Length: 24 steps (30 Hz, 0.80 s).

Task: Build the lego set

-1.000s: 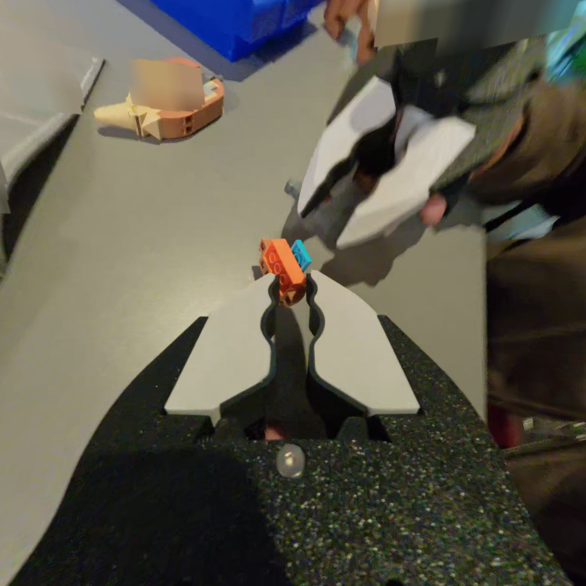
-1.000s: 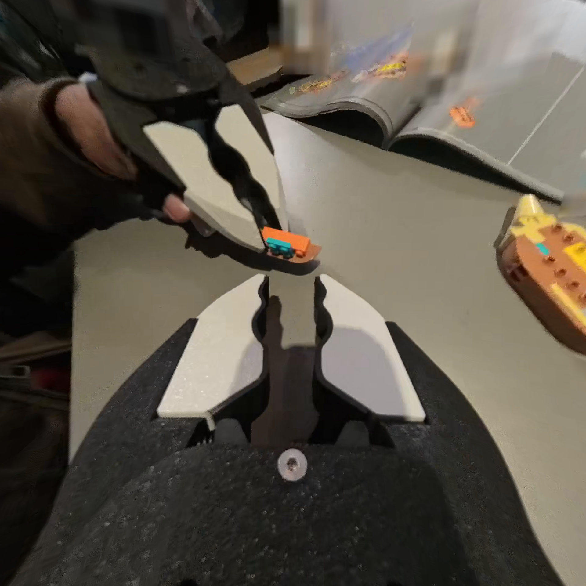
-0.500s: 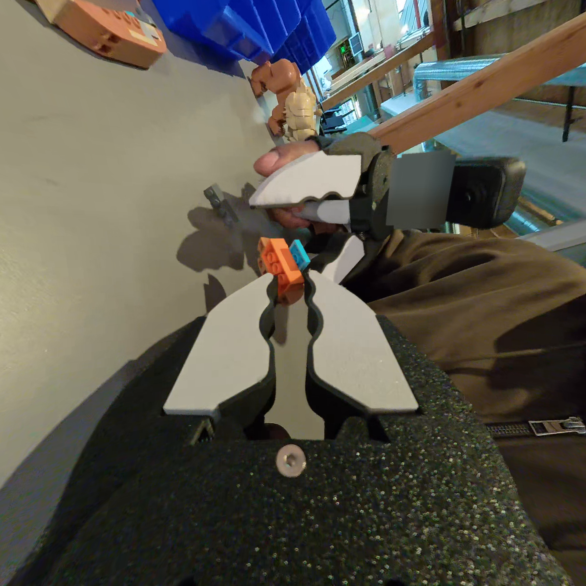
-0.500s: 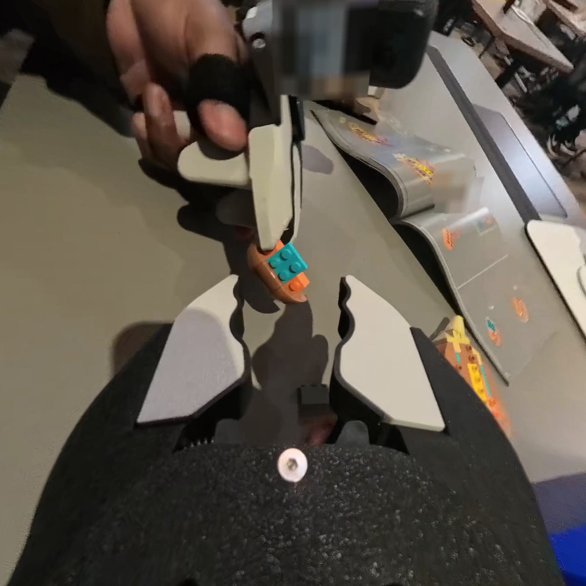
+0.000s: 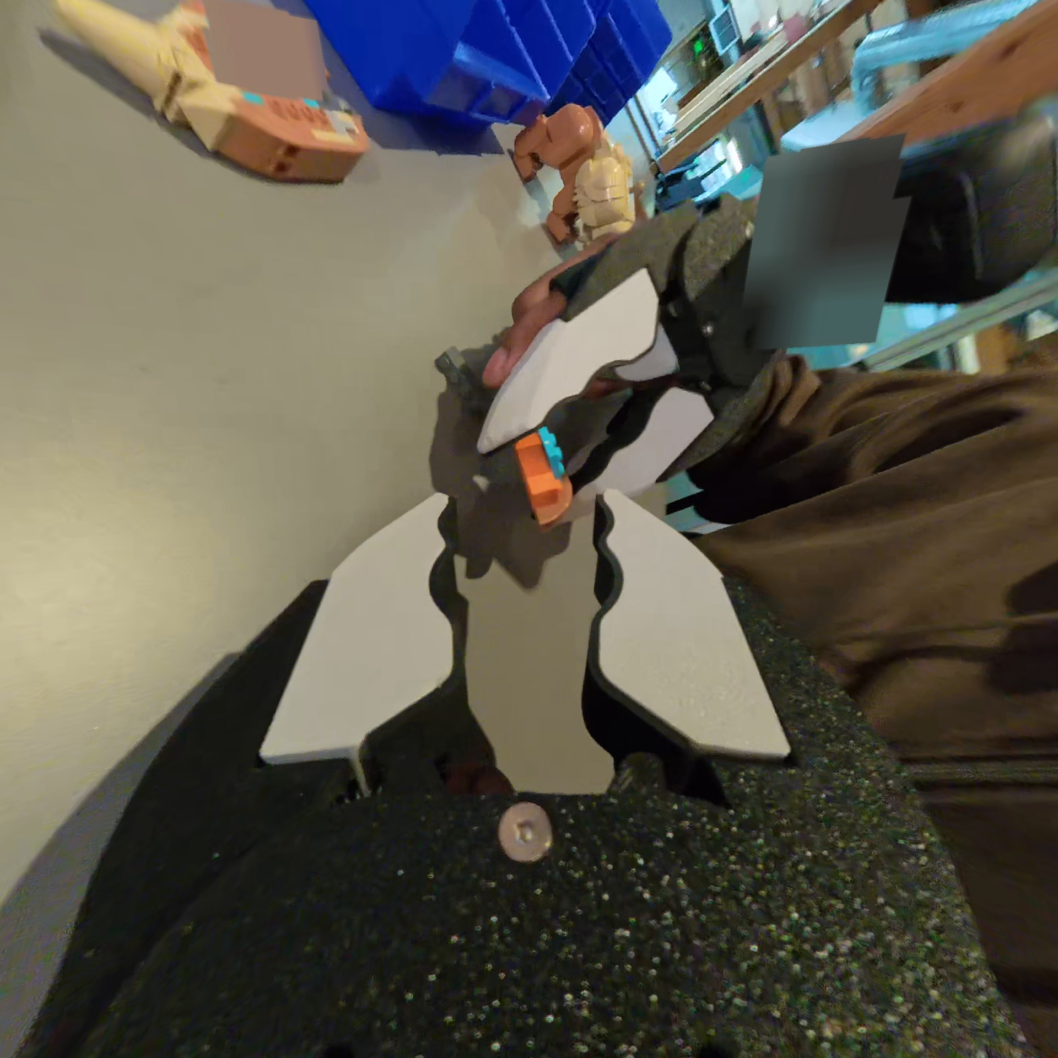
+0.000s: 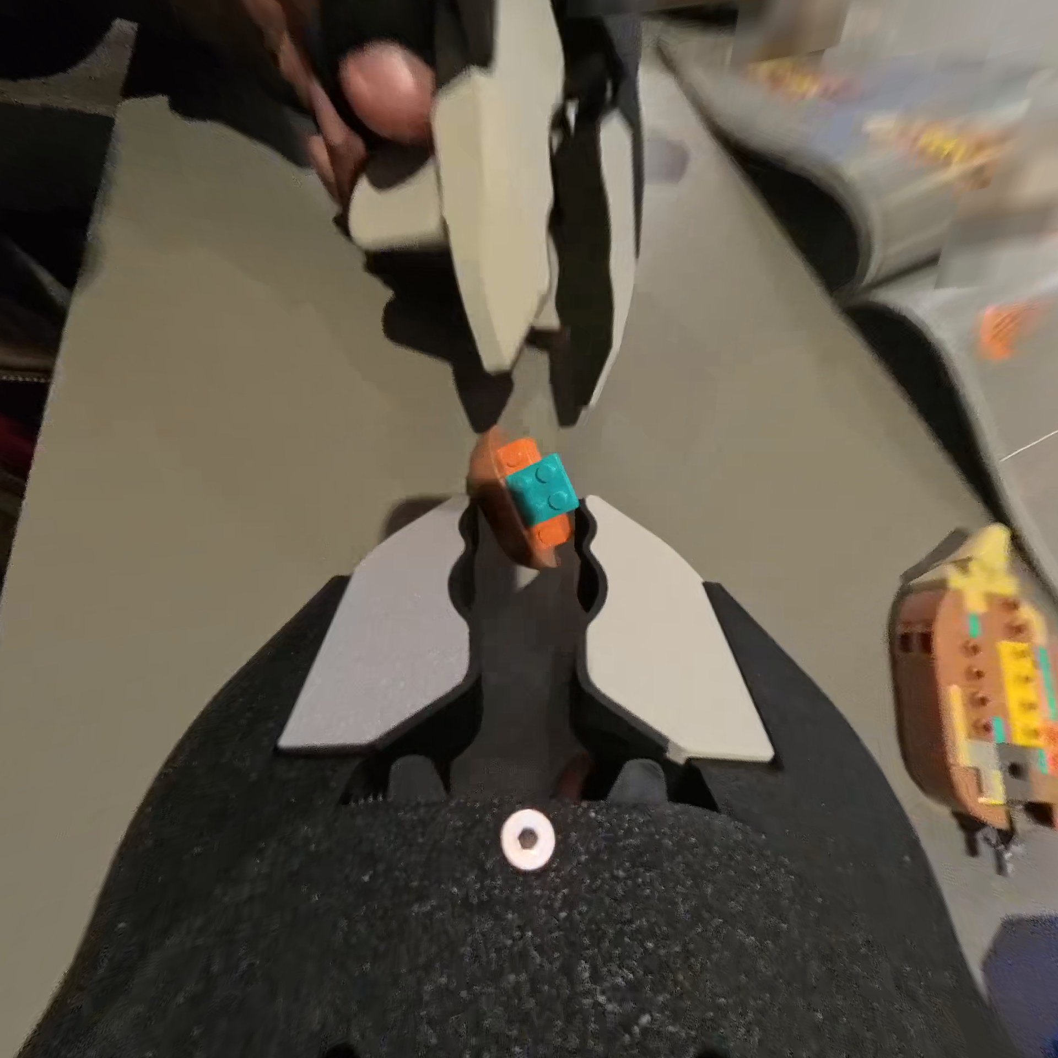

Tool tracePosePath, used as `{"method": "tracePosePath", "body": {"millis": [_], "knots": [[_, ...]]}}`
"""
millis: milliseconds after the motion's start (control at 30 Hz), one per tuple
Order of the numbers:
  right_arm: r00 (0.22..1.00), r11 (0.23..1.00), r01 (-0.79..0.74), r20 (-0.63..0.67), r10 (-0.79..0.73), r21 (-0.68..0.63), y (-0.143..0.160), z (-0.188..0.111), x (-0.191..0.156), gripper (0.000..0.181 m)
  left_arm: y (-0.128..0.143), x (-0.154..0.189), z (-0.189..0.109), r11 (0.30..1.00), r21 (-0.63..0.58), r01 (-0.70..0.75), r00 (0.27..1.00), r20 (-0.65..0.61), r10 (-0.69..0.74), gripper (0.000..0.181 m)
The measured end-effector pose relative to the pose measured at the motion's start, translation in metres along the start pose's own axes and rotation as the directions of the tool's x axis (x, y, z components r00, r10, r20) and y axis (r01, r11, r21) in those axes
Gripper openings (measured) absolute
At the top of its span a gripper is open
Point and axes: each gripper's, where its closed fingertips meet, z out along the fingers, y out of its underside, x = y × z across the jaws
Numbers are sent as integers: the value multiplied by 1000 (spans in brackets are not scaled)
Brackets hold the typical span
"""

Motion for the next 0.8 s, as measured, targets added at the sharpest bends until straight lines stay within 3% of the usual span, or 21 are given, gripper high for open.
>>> {"method": "tracePosePath", "body": {"millis": [167,333,500,600,800], "knots": [[999,992,-38,2,39,-124,19,9,10,34,-6,-1,-7,968,-1,-252,964,81,251,53],[998,993,-63,5,64,-101,17,10,16,48,-14,-5,-16,879,2,-477,863,193,468,59],[994,995,-101,-46,101,4,6,-8,28,51,-46,-10,-36,754,-2,-657,700,370,611,59],[986,992,-101,-127,111,82,1,-21,47,51,-78,-20,-47,723,-47,-690,622,474,624,59],[957,956,-121,-225,184,267,-1,-34,82,48,-130,-38,-36,651,-52,-757,513,569,642,61]]}}
